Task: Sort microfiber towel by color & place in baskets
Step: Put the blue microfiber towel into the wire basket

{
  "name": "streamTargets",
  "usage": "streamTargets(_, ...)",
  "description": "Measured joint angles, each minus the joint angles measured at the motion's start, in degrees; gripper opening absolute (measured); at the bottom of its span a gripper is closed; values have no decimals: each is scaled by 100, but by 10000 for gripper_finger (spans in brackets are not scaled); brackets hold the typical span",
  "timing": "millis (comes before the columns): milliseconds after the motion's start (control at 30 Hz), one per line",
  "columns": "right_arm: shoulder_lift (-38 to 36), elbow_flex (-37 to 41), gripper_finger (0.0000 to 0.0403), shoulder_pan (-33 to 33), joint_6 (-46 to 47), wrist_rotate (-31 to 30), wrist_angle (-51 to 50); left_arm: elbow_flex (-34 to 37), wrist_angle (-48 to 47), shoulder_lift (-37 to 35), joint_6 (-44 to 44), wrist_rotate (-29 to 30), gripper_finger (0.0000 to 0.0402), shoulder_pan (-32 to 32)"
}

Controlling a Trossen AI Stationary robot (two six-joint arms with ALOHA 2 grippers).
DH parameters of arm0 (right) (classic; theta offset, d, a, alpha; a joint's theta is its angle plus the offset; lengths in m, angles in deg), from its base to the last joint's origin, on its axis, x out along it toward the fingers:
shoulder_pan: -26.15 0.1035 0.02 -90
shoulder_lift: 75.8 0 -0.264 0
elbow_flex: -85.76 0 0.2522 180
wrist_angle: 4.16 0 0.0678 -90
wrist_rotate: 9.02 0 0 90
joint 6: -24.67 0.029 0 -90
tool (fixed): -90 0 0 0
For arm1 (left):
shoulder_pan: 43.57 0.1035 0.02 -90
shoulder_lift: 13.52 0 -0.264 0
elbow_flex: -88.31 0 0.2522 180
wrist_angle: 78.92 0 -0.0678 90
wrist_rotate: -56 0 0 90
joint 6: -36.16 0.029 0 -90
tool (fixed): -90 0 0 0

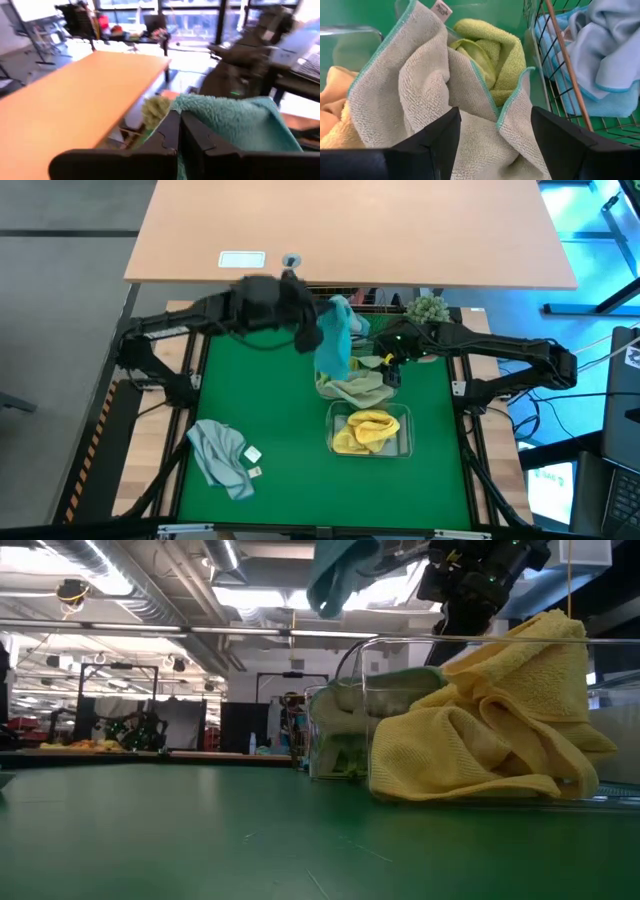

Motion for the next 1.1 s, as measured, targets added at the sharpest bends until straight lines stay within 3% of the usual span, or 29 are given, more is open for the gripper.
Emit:
streamTargets(233,-304,0,241,0,-2,-1,-184,-2,434,242,189,-482,0,992)
streamTargets(467,-739,2,241,0,-2,10,-270,-2,585,931,196,-1062,0,1629)
streamTargets(700,-1110,0,241,0,-2,18,-257,-2,569,1796,196,-1355,0,1900)
streamTargets(1100,-1242,1,241,-2,-2,19,-253,0,462,3255,187,-1360,0,1909)
